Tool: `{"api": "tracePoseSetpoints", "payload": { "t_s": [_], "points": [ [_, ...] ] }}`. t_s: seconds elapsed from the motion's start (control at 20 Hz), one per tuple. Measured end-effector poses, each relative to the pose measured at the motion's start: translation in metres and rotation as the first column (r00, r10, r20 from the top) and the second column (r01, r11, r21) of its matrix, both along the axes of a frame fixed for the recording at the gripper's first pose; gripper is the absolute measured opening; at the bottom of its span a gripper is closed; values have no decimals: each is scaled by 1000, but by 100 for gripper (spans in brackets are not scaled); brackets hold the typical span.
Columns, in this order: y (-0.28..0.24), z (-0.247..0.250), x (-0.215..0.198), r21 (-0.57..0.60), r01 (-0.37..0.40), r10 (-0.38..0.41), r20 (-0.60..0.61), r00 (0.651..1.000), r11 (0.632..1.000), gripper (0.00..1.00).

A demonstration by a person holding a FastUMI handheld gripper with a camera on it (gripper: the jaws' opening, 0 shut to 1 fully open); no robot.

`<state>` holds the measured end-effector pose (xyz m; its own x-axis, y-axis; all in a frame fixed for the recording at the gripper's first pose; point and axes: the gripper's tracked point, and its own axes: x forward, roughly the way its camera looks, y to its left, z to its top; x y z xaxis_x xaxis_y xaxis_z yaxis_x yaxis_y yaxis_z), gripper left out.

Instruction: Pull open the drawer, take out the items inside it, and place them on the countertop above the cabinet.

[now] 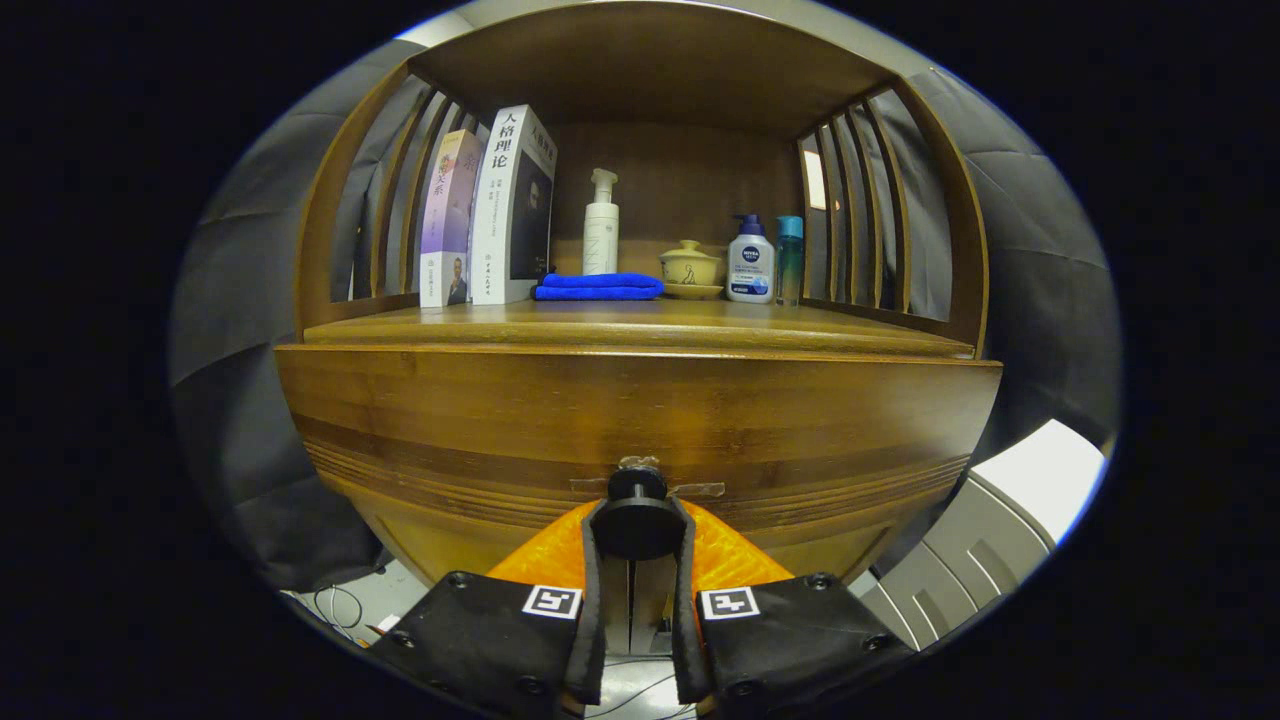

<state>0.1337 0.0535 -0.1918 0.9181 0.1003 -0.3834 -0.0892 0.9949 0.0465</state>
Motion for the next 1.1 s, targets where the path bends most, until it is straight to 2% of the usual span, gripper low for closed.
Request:
{"api": "tracePoseSetpoints", "payload": {
  "t_s": [0.35, 0.5, 1.1],
  "points": [
    [0, 5, -30, 23, 11, -11, -19, 1000, 1000, 29],
    [-4, 6, -55, 11, 6, -6, -21, 1000, 1000, 30],
    [-15, 11, -100, -6, -1, 1, -26, 1000, 1000, 29]
  ]
}}
